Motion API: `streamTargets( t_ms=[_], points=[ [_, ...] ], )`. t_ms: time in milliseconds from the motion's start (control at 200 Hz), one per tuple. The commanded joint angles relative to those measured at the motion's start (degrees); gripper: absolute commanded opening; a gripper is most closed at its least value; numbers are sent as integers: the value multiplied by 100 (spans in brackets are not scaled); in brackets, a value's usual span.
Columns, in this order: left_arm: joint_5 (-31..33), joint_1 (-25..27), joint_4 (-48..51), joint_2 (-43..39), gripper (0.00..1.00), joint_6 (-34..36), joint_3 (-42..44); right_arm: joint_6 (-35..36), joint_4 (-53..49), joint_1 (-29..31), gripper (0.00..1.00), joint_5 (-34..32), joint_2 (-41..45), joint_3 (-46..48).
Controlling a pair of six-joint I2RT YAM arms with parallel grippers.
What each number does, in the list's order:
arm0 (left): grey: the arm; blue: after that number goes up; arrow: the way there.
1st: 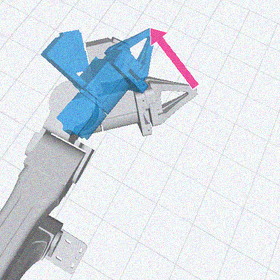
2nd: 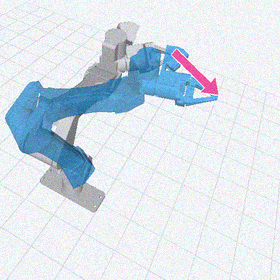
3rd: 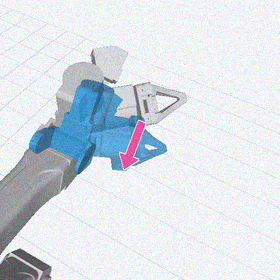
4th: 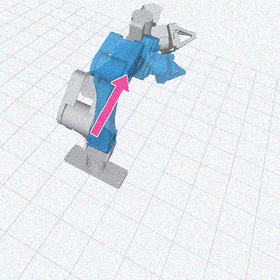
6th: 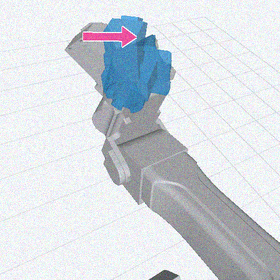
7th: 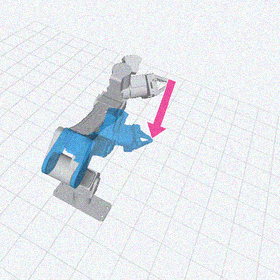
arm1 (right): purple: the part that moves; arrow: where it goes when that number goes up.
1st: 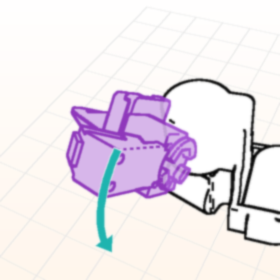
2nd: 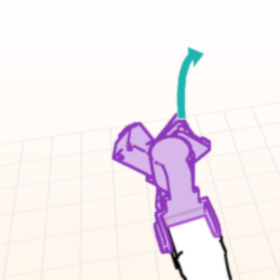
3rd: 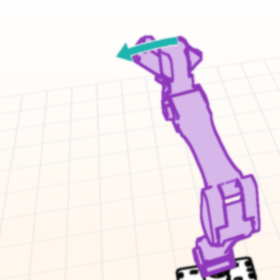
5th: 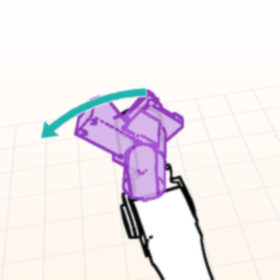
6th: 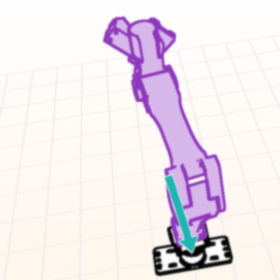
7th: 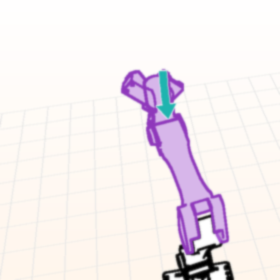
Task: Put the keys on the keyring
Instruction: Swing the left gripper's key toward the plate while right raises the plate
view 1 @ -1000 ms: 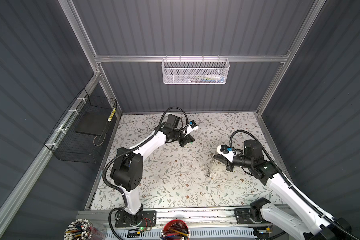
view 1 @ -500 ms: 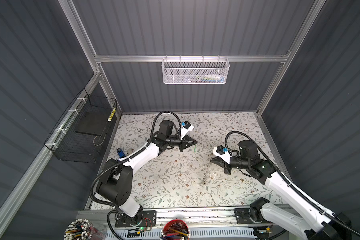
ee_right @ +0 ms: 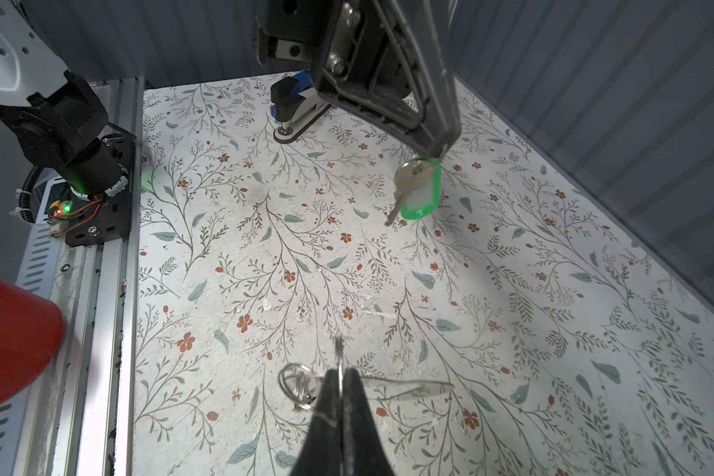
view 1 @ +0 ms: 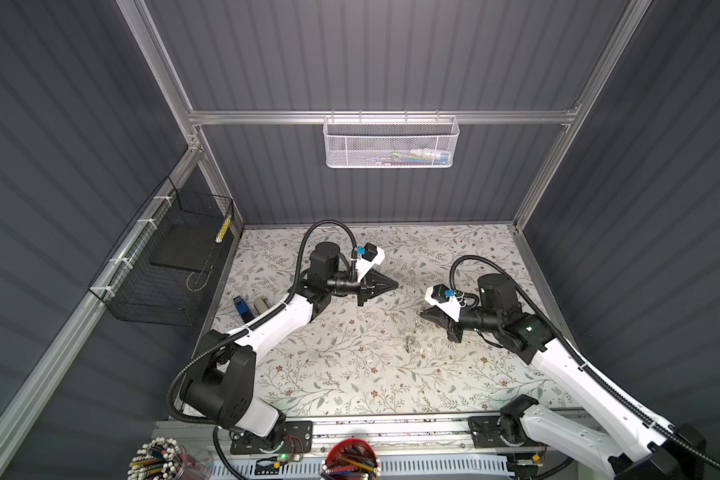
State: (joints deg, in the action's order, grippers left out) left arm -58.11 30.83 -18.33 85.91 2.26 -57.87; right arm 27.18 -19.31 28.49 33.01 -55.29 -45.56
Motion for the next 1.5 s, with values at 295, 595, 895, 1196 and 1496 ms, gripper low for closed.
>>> streamTargets(
  t_ms=[295, 595, 895, 1196, 1496],
  points=[
    [840, 677, -232, -486, 0, -153, 227, -326, 963, 380, 0, -1273, 141, 69],
    [1343, 880, -693, -637, 0, -331, 443, -1160, 1147, 476, 0, -1305, 226, 113],
    [1518, 946, -862, -617, 0, -443, 491, -1697, 1283, 546, 0, -1236, 203, 82],
    [1464, 995, -809, -567, 0, -425, 466, -1849, 1203, 563, 0, -1176, 55, -70],
    [1490, 1123, -281, -512, 0, -71, 270, -1951, 1128, 565, 0, -1113, 17, -188]
  ],
)
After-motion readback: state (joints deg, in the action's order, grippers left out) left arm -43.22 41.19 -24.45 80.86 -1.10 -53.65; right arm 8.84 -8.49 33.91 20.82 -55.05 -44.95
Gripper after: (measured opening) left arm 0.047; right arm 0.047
